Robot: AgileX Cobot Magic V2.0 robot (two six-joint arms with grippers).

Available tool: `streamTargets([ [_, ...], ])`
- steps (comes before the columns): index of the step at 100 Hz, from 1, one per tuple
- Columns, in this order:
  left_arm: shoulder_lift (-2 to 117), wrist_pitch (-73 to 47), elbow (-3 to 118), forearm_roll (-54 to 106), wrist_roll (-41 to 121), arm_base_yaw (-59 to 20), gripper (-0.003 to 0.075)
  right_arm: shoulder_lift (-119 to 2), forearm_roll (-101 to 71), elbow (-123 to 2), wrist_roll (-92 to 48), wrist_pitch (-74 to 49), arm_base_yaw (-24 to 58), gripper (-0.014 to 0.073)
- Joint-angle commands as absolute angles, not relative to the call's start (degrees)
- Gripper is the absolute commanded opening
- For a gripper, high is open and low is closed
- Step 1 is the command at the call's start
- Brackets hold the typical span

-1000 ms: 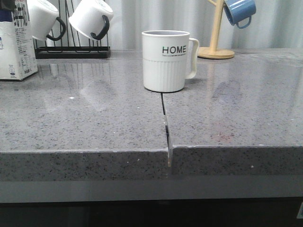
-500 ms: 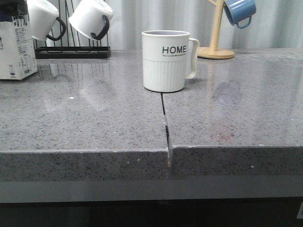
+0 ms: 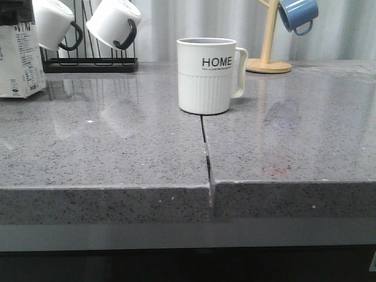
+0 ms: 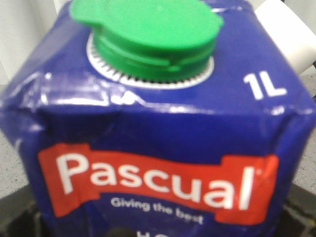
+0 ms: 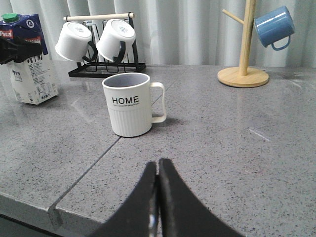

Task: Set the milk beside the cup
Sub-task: 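Lift the milk carton and carry it toward the mug with the left gripper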

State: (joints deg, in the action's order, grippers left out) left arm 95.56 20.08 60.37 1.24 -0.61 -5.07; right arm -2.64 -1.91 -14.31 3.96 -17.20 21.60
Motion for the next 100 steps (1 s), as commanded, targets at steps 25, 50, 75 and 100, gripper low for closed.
streamTargets([
  [25,87.88,24.63,61.49,2.91,-1.19,-10.54,0.0171,-3.04,-2.17,-15.86,3.82,-12.63,21.53,-0.0068],
  [50,86.81,24.63,60.47,6.11,-0.34,-18.42,0.0171,-3.04,-2.17,-15.86,3.82,-12.63,21.53,-0.0068],
  [75,87.50,25.76,60.47,8.08,0.00,-24.74,0.0171,-3.04,-2.17,-15.86,3.82,-12.63,21.53,-0.0068],
  [100,90.04,28.54,60.47,8.35,0.00,-29.04,0.0171,-3.04,-2.17,-15.86,3.82,-12.63,21.53,-0.0068],
])
